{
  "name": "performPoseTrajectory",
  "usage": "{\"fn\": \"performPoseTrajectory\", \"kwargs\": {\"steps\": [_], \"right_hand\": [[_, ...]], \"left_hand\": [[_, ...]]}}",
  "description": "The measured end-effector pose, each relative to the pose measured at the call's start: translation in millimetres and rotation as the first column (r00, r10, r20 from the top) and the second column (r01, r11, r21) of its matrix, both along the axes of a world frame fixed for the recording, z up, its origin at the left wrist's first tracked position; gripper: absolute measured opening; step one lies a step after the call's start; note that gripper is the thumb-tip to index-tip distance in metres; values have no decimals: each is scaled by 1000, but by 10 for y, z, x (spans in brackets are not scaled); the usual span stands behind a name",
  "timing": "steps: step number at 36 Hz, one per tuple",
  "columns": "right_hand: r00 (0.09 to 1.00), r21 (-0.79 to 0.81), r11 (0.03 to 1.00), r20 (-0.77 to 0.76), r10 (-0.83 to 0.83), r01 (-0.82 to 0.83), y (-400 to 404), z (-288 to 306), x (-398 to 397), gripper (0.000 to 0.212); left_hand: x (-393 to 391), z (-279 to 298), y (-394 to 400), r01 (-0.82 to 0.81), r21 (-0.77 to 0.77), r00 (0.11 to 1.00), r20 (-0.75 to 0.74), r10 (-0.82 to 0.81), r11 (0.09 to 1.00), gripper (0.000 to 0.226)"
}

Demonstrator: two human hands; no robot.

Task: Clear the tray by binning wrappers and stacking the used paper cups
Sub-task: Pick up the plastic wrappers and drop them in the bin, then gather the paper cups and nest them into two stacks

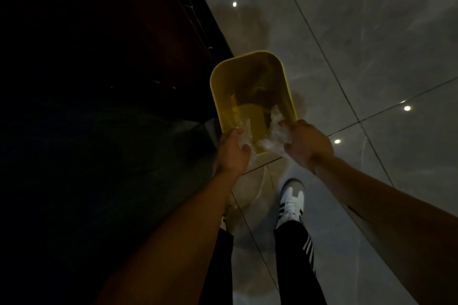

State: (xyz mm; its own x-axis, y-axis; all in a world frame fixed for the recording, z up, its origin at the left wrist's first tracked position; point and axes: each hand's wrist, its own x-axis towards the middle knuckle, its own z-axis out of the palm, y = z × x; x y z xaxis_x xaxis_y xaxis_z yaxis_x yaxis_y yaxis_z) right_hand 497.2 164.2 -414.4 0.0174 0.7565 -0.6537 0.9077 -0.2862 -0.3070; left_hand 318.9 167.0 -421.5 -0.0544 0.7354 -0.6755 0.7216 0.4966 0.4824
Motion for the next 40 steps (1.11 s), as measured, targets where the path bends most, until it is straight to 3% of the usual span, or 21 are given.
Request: {"fn": "performPoseTrajectory", "kwargs": {"steps": [16, 20, 27, 32, 40], "right_hand": [[993, -21, 997, -97, -74, 72, 189, -199, -70, 74], [998, -54, 998, -58, -40, 37, 107, 48, -22, 51], [984, -166, 971, 23, 179, -172, 53, 910, 93, 46], [981, -157, 970, 30, 193, -186, 18, 1729, 166, 47], [989, -60, 987, 11, 148, -147, -224, 3070, 179, 47]], "left_hand": [[-19, -154, 220, 46, -15, 998, -43, -47, 999, 54], [-32, 32, 207, 49, -40, 998, -31, -50, 998, 54], [-36, 802, 190, 183, -61, 981, -61, -186, 981, 41], [-16, 1592, 185, 246, -59, 968, -35, -248, 968, 35], [-107, 2922, -31, 392, 66, 920, -20, -392, 917, 22]]}}
